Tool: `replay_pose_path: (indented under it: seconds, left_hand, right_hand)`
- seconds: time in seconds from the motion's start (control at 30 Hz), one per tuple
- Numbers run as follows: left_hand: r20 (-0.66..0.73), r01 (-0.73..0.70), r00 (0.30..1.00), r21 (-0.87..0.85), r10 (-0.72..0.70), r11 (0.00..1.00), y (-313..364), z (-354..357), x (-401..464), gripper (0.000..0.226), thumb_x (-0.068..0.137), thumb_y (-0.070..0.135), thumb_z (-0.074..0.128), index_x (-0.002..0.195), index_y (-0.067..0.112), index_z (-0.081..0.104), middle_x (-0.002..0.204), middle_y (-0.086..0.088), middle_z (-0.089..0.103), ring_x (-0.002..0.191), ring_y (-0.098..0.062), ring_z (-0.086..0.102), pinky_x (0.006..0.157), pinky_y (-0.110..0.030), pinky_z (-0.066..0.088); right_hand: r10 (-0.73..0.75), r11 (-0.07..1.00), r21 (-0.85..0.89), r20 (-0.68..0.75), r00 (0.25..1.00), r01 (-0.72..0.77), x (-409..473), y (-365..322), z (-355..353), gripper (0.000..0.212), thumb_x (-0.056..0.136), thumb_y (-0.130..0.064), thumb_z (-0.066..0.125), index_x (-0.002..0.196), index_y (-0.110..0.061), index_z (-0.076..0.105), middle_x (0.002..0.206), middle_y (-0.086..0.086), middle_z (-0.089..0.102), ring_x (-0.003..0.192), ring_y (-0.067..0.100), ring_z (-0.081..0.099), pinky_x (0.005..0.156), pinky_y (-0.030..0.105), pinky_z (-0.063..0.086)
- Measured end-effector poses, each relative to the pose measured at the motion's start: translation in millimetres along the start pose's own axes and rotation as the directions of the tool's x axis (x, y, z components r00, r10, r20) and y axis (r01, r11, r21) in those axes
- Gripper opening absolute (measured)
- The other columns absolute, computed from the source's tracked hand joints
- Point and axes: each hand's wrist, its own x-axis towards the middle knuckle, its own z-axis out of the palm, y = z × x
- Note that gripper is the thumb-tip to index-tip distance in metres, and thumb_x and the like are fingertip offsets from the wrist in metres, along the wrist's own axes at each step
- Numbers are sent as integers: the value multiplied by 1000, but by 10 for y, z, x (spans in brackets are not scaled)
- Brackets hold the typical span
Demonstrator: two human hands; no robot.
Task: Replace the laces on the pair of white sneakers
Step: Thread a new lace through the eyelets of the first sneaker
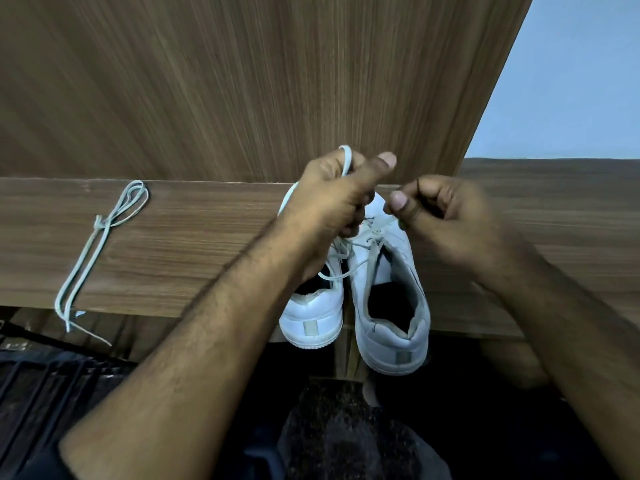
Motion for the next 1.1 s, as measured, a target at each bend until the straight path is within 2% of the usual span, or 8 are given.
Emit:
replay_pose_path:
  seconds: [0.1,0.17,0.33,0.5,0.63,0.8,0.93,1.1]
  left_hand:
    - [99,-65,994,179,48,982,-81,-7,-6,24,92,27,73,86,4,66,70,-16,67,62,-18,60,62,-30,50]
    - [193,-46,981,229,1,972,-97,-41,-28,21,92,25,74,93,4,74,81,-12,75,76,-17,70,76,-34,56]
    - [242,-16,967,352,-75,936,-63,-80,-56,21,88,20,77,77,2,72,54,4,64,44,2,51,50,-10,39]
    - [184,-24,981,456,-68,889,-82,-128,-16,20,89,25,77,73,13,75,67,-2,73,60,-8,57,63,-23,44]
    - [143,-35,988,575,-58,817,-105,-119,0,19,91,24,73,74,15,77,66,-1,73,55,-14,56,58,-24,46]
    - [131,-62,991,600,-21,797,-106,-91,10,17,84,23,78,71,12,77,59,-8,62,54,-7,51,58,-25,43]
    - [119,-82,993,648,5,757,-120,-94,7,23,83,22,79,66,8,75,41,10,42,41,-3,42,48,-18,34]
    - [125,-92,992,686,8,722,-139,-62,9,23,76,13,78,56,19,69,39,14,46,41,0,46,49,-17,36]
  right_hand:
    - [-52,999,2,59,997,52,9,0,9,6,92,-23,66,92,-20,71,88,2,74,86,27,70,82,52,57]
    - [-45,998,-29,56,997,46,8,26,3,9,88,-16,69,93,-23,72,90,-2,75,85,24,72,80,50,59]
    - [22,996,-87,-36,999,-25,4,90,-36,8,80,-28,79,82,-31,71,74,1,72,56,11,56,58,34,49]
    - [122,985,-125,-16,992,-123,-29,6,-94,10,92,-23,70,82,-24,71,74,-7,75,64,9,68,65,27,52]
    - [247,883,-440,145,958,-161,-114,19,-135,16,86,-43,72,81,-30,65,73,-7,69,73,13,66,68,31,49]
    - [294,822,-548,176,940,-155,-133,-13,-63,20,79,-47,78,84,-33,64,73,-9,65,67,3,60,60,25,43]
    - [274,834,-525,133,952,-167,-114,13,-21,12,83,-33,74,74,-33,67,65,-15,66,59,-7,58,54,14,35]
    - [358,882,-372,129,925,-289,-115,69,-53,16,89,-33,73,75,-23,72,66,-4,70,60,8,60,61,28,46]
